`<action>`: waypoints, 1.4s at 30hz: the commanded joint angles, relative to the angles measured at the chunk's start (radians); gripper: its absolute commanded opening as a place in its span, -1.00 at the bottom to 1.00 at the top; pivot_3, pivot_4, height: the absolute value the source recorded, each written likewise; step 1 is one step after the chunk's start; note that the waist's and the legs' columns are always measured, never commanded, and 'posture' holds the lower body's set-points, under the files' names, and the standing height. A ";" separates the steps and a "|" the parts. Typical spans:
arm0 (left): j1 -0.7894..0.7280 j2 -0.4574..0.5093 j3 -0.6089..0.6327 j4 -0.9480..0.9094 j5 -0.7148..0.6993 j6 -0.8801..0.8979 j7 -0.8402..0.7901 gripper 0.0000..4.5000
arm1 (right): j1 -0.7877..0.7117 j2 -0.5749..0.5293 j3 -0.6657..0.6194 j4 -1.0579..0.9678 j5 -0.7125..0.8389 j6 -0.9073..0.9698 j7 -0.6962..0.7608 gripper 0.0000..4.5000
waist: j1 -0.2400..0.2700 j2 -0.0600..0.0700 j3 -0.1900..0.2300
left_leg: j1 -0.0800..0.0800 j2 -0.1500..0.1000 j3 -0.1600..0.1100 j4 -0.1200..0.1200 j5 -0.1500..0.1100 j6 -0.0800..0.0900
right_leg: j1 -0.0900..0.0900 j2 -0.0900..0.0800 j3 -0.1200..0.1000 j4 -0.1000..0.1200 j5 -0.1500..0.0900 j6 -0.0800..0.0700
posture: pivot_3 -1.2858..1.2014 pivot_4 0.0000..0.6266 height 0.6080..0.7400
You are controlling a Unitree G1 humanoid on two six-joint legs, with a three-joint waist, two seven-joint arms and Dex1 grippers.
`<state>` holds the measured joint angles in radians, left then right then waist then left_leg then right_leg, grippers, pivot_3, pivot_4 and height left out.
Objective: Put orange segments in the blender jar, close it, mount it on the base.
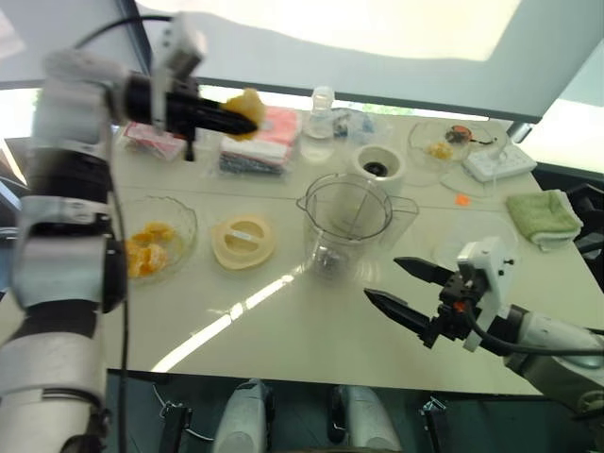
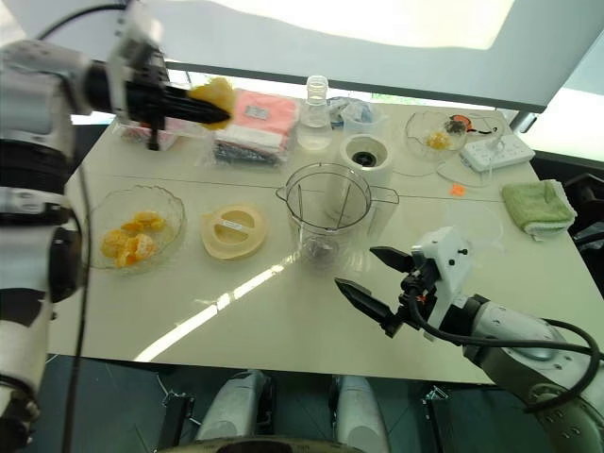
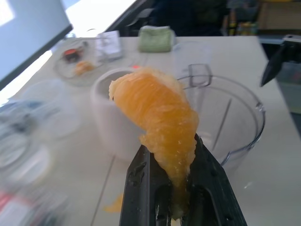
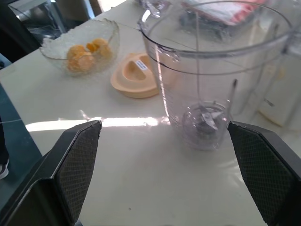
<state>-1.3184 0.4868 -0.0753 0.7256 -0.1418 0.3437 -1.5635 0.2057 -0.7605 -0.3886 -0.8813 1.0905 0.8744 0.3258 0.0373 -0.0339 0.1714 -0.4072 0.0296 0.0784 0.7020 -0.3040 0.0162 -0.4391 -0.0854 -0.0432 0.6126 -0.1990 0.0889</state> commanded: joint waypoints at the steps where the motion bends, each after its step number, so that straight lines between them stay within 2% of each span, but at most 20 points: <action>1: -0.045 -0.081 -0.029 0.063 0.000 -0.096 0.013 -0.98 | 0.016 -0.011 -0.050 -0.050 0.032 -0.027 -0.032 1.00 | -0.007 0.000 0.000 | 0.000 0.001 0.000 0.000 0.000 0.000 | -0.001 0.002 0.001 0.000 0.000 -0.001 | 0.03 -0.52 1.00; 5: -0.056 -0.194 -0.067 0.195 0.036 -0.208 0.053 -0.98 | 0.070 -0.012 -0.084 -0.084 0.036 -0.040 -0.066 1.00 | -0.013 0.001 0.000 | 0.001 0.002 -0.002 -0.001 0.000 0.000 | -0.002 0.004 0.001 0.001 -0.001 -0.003 | 0.03 -0.52 1.00; 10: -0.066 -0.247 -0.104 0.301 0.094 -0.332 0.069 -0.98 | 0.132 -0.005 -0.109 -0.118 0.040 -0.066 -0.091 1.00 | -0.019 0.001 0.000 | 0.000 0.002 -0.002 -0.001 0.000 0.000 | -0.002 0.004 0.002 0.001 -0.001 -0.003 | 0.03 -0.52 1.00; 13: -0.073 -0.262 -0.107 0.341 0.111 -0.371 0.077 -0.61 | 0.141 -0.007 -0.103 -0.120 0.037 -0.080 -0.105 1.00 | -0.022 0.001 0.000 | 0.000 0.002 -0.002 -0.001 0.000 0.000 | -0.002 0.003 0.002 -0.001 -0.001 -0.003 | 0.03 -0.52 1.00; 14: -0.076 -0.266 -0.105 0.352 0.117 -0.381 0.083 -0.42 | 0.140 -0.008 -0.098 -0.119 0.035 -0.083 -0.109 1.00 | -0.022 0.001 0.000 | 0.000 0.002 -0.002 -0.001 0.000 0.000 | -0.002 0.003 0.002 -0.001 -0.001 -0.003 | 0.03 -0.52 1.00; 20: -0.080 -0.280 -0.070 0.353 0.091 -0.398 0.092 0.94 | 0.126 -0.016 -0.067 -0.097 0.013 -0.094 -0.108 1.00 | -0.022 0.001 0.000 | 0.000 0.002 -0.002 -0.001 0.000 0.000 | -0.002 0.003 0.003 -0.001 -0.001 -0.003 | 0.03 -0.52 1.00; 23: -0.088 -0.288 -0.014 0.312 0.026 -0.350 0.083 0.98 | 0.119 -0.018 -0.056 -0.078 -0.005 -0.099 -0.098 1.00 | -0.022 0.001 0.000 | 0.000 0.002 -0.002 -0.001 0.000 0.000 | -0.002 0.003 0.003 -0.001 -0.002 -0.003 | 0.03 -0.52 1.00; 26: -0.097 -0.277 0.059 0.218 -0.069 -0.218 0.073 0.98 | 0.133 -0.016 -0.054 -0.057 -0.056 -0.102 -0.093 1.00 | -0.023 0.001 0.000 | -0.001 0.002 -0.003 -0.001 0.000 0.000 | -0.002 0.003 0.003 -0.001 -0.002 -0.003 | 0.03 -0.52 1.00; 32: -0.011 -0.212 0.166 -0.065 -0.186 -0.009 0.228 0.98 | 0.189 0.041 -0.057 -0.008 -0.231 -0.158 -0.103 1.00 | -0.025 0.002 0.000 | 0.000 0.002 -0.003 -0.002 0.000 0.000 | -0.003 0.003 0.003 0.000 -0.001 -0.003 | 0.03 -0.52 1.00; 37: 0.286 -0.108 0.196 -0.562 -0.273 0.228 0.384 0.98 | 0.211 0.133 -0.115 0.074 -0.354 -0.238 -0.135 1.00 | -0.029 0.010 -0.004 | 0.003 0.003 -0.001 -0.003 0.000 0.000 | -0.002 0.004 0.007 0.001 -0.001 -0.003 | 0.03 -0.52 1.00; 42: 0.579 -0.003 0.151 -0.984 -0.371 0.366 0.419 0.98 | 0.187 0.210 -0.075 0.148 -0.533 -0.300 -0.218 1.00 | -0.025 0.011 -0.004 | 0.004 0.003 -0.001 -0.003 0.001 -0.001 | -0.002 0.004 0.009 0.002 -0.002 -0.003 | 0.03 -0.52 1.00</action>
<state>-0.7474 0.4685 0.0880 -0.1275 -0.4659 0.6827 -1.1513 0.3898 -0.5619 -0.4664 -0.7457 0.6105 0.6065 0.1277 0.0123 -0.0233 0.1671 -0.4034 0.0326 0.0776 0.6995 -0.3031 0.0148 -0.4410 -0.0816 -0.0341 0.6146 -0.2007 0.0859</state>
